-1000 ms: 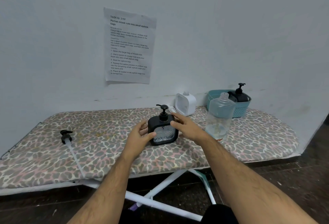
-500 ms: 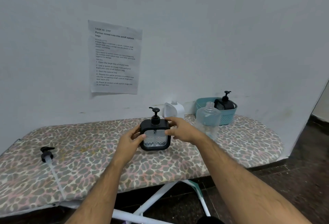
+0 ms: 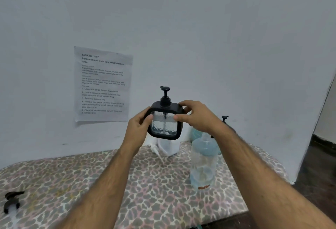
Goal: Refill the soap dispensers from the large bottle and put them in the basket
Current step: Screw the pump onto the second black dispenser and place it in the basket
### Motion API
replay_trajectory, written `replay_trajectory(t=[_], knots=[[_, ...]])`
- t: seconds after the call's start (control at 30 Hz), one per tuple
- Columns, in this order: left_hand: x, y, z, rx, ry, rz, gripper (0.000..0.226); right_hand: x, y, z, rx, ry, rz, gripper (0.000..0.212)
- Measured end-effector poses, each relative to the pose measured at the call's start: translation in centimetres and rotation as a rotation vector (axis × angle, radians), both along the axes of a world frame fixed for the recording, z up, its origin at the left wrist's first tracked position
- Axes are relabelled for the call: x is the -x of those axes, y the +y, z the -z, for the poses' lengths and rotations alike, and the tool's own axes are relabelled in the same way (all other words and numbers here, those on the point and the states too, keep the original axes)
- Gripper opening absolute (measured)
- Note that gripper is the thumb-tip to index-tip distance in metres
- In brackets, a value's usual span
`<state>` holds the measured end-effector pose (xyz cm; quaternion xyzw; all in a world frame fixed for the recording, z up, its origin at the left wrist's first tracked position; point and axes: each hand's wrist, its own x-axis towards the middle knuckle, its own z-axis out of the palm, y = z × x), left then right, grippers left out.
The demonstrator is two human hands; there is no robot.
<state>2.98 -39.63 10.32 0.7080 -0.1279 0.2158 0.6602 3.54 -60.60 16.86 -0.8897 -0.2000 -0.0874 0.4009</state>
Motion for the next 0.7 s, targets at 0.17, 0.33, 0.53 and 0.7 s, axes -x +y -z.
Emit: replay_trajectory(t=[0.17,0.33,0.53,0.7], knots=[[-3.9,-3.6,-2.2,0.061,-0.008,0.047,0.033,-2.2,-3.2,-1.7,-0.075,-0.062,0.085,0.037],[-7.8,-7.3,-2.5,0.120,0.026,0.098,0.030,-4.4,-6.4,-1.3,-0.106,-0.101,0.174,0.035],[-12.7,-10.9,-1.3,0.093,0.074,0.155,0.029,-7.4,-9.5,1.0,-0.144,-0.077,0.255,0.038],[-16.8,-13.0,1.1,0.044,0.138,0.155,0.025,-9.9,-11.1,3.8,-0.193,-0.082,0.342,0.035]])
